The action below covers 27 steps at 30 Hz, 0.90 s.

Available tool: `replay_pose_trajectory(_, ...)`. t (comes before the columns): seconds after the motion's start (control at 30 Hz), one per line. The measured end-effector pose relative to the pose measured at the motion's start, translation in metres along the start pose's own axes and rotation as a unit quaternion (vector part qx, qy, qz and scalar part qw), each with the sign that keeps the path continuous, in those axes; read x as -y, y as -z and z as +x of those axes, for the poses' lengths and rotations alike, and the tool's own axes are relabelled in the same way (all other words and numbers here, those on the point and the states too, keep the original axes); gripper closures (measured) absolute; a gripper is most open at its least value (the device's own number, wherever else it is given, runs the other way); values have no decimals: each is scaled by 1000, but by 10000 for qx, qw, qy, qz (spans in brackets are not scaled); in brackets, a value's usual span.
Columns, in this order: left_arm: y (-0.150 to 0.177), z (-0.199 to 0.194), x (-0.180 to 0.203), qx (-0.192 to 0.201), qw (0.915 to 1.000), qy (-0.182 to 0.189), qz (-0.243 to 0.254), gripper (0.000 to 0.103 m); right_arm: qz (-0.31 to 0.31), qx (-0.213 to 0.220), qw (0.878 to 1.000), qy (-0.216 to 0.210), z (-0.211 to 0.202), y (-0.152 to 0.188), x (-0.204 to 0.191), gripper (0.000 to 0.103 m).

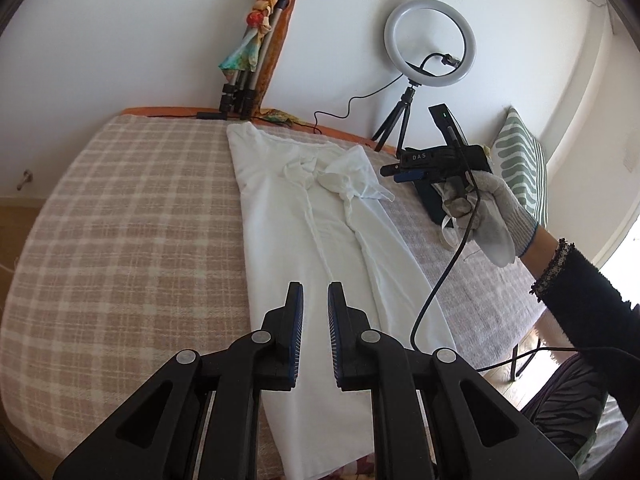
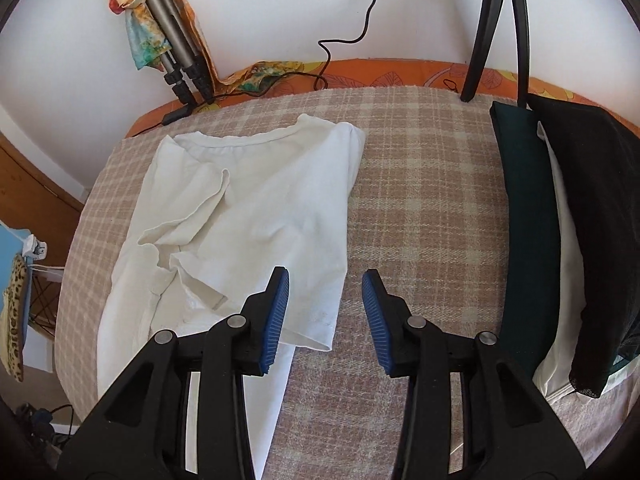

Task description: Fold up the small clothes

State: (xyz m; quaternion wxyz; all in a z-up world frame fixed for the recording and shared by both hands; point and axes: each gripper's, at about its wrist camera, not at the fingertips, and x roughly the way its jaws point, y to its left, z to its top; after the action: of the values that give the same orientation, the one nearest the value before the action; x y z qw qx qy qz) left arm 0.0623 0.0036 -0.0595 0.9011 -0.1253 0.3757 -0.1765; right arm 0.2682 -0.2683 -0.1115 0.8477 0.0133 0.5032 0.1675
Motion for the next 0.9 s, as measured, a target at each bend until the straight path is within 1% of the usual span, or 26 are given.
replay_pose_trajectory(0.1, 2, 3, 8, -47, 9999, 52, 133, 92, 153, -140, 9996, -204, 9, 2, -1, 65)
replay_pose_trajectory(0.17, 1, 3, 14, -27, 9997, 80, 226, 92, 280, -250, 9987, -338, 18, 2, -2, 66)
replay_pose_trajectory(0.23, 1, 2, 18, 18, 9995, 90, 288, 92, 281, -313, 9982, -429, 22, 1, -6, 66)
replay_pose_trajectory(0.37, 1, 5, 15, -19, 9997, 67, 253, 92, 98, -400, 9988, -267, 31, 1, -17, 67)
replay_pose_trajectory(0.43, 2, 7, 13, -86, 9997, 59, 199, 92, 64, -520, 9986, -99, 40, 3, -19, 83)
replay_pose_trajectory(0.47, 2, 8, 13, -102, 9997, 54, 192, 92, 100, -552, 9984, -43, 43, 4, -18, 96)
replay_pose_trajectory(0.57, 3, 7, 13, -105, 9996, 40, 244, 92, 179, -411, 9989, -101, 38, 2, -16, 100)
replay_pose_trajectory(0.6, 3, 7, 13, -102, 9996, 43, 247, 92, 202, -305, 9992, -148, 32, -1, -15, 101)
replay_pose_trajectory(0.7, 4, 7, 10, -109, 9998, 52, 179, 92, 385, -5, 9984, -418, 13, -11, -12, 101)
replay_pose_trajectory(0.77, 4, 8, 8, -132, 9998, 87, 120, 92, 380, 129, 9981, -477, 4, -18, -15, 101)
replay_pose_trajectory(0.83, 3, 8, 8, -137, 9998, 85, 144, 92, 258, 113, 9988, -396, 3, -20, -20, 101)
replay_pose_trajectory(0.9, 4, 8, 9, -149, 9997, 84, 179, 92, 253, -31, 9992, -311, 10, -19, -22, 101)
